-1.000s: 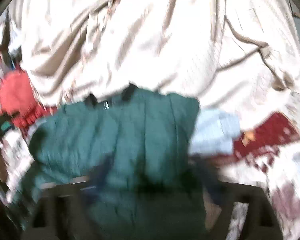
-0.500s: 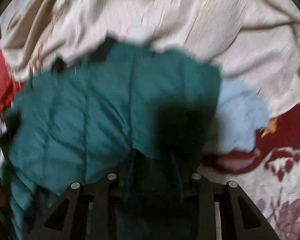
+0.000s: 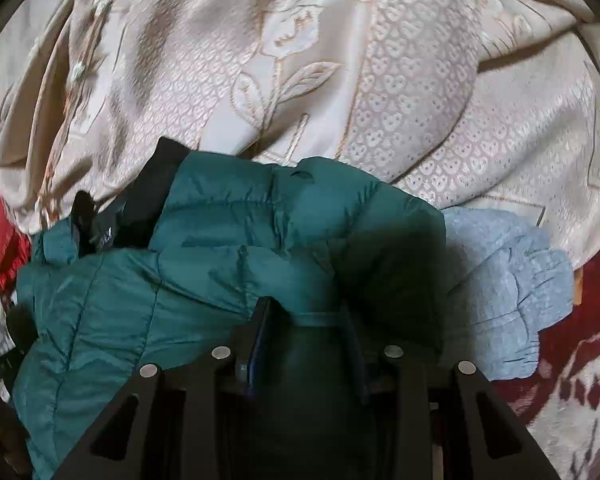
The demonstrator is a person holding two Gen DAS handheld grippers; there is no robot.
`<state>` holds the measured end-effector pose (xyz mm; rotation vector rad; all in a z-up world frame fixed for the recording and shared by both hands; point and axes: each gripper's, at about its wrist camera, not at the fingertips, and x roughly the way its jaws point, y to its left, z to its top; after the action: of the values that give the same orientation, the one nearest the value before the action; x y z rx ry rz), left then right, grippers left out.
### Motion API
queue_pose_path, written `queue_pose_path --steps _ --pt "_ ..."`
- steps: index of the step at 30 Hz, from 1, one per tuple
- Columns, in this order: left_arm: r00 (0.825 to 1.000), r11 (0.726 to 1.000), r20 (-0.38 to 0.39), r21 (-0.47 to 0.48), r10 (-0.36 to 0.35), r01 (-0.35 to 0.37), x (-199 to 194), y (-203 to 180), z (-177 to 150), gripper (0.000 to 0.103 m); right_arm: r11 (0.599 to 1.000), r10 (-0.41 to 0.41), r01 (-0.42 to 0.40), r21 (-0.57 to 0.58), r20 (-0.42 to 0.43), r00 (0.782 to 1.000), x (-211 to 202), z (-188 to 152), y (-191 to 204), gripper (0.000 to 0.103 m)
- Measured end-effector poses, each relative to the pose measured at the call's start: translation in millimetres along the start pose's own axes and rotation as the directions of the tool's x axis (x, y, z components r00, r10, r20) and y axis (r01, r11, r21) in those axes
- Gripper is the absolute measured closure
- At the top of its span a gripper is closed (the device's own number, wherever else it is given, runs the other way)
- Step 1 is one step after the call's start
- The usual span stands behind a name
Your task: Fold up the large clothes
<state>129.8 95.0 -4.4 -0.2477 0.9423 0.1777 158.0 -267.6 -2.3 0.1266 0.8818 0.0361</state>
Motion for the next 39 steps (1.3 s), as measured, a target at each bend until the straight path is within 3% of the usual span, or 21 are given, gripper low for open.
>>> queue_pose_path --steps 2,4,7,8,10,11,13,16,20,22,24,25,26,27,28,31,34,37,39 --pt "0.999 1.000 0.043 -0.011 0.024 -0.024 -16 1 1 0.021 1.000 -0.010 0.010 0.007 0.022 1.000 -17 3 8 0.069" --pt "0.986 0.999 0.162 -0.011 0.049 -0.048 -40 0 4 0.021 0.999 0.033 -0.033 0.001 0.103 0.994 -46 5 26 0.069" --pt "0.956 0.999 0.292 0.041 -0.037 0.027 -71 -13 2 0.021 0.996 0.086 -0.079 -0.046 0.192 0.978 -77 -3 58 0.069" --pt "0.955 0.996 0.288 0.075 -0.075 0.055 -72 -20 0 0.021 0.994 0.106 -0.095 -0.061 0.197 0.975 -81 -10 73 0.069" --pt "0.971 0.984 0.199 0.146 -0.133 0.105 -60 -35 -7 0.021 0.989 0.135 -0.124 -0.078 0.150 0.980 -80 -26 76 0.069" --pt "0.982 0.979 0.133 0.169 -0.133 0.110 -47 -40 -10 0.021 0.984 0.156 -0.149 -0.101 0.073 0.985 -67 -32 85 0.069" --pt "0.997 0.977 0.020 0.203 -0.076 0.070 -18 -47 -17 0.021 0.985 0.106 -0.110 -0.133 -0.039 0.994 -39 -43 95 0.067" --pt "0.998 0.974 0.030 0.221 -0.062 0.054 -16 -47 -19 0.020 0.984 0.096 -0.101 -0.144 -0.047 0.994 -22 -53 94 0.067" --pt "0.996 0.976 0.047 0.211 -0.070 0.059 -21 -42 -22 0.019 0.986 0.122 -0.124 -0.116 -0.026 0.992 -41 -46 84 0.067" --pt "0.994 0.979 0.062 0.188 -0.090 0.077 -32 -39 -25 0.020 0.989 0.131 -0.129 -0.074 0.015 0.991 -56 -47 74 0.067" --pt "0.983 0.973 0.089 0.182 -0.163 0.145 -49 -38 -29 0.020 0.991 0.123 -0.122 -0.051 0.017 0.992 -68 -52 68 0.063" --pt "0.977 0.965 0.093 0.198 -0.193 0.172 -54 -41 -33 0.019 0.994 0.090 -0.090 -0.056 -0.010 0.996 -66 -57 66 0.053" --pt "0.977 0.960 0.087 0.217 -0.197 0.174 -50 -43 -32 0.019 0.996 0.049 -0.053 -0.073 -0.057 0.997 -59 -64 64 0.030" --pt "0.984 0.954 0.053 0.260 -0.169 0.150 -42 -49 -38 0.019 0.994 0.032 -0.042 -0.097 -0.098 0.995 -51 -71 67 0.022" --pt "0.989 0.949 0.028 0.285 -0.146 0.132 -36 -54 -43 0.019 0.992 0.035 -0.047 -0.113 -0.108 0.994 -47 -75 69 0.022" --pt "0.990 0.949 0.041 0.293 -0.132 0.115 -42 -56 -48 0.019 0.993 0.012 -0.016 -0.117 -0.036 0.999 -76 -79 65 0.022" --pt "0.986 0.953 0.068 0.275 -0.152 0.128 -73 -43 -53 0.019 0.997 0.033 -0.031 -0.072 0.027 0.999 -118 -90 55 0.022" --pt "0.982 0.955 0.108 0.269 -0.155 0.121 -101 -20 -60 0.019 0.998 -0.001 0.000 -0.058 -0.020 1.000 -140 -112 49 0.022" --pt "0.986 0.954 0.077 0.274 -0.149 0.123 -114 -7 -76 0.019 0.999 0.011 -0.014 -0.028 -0.107 0.994 -143 -138 40 0.022"
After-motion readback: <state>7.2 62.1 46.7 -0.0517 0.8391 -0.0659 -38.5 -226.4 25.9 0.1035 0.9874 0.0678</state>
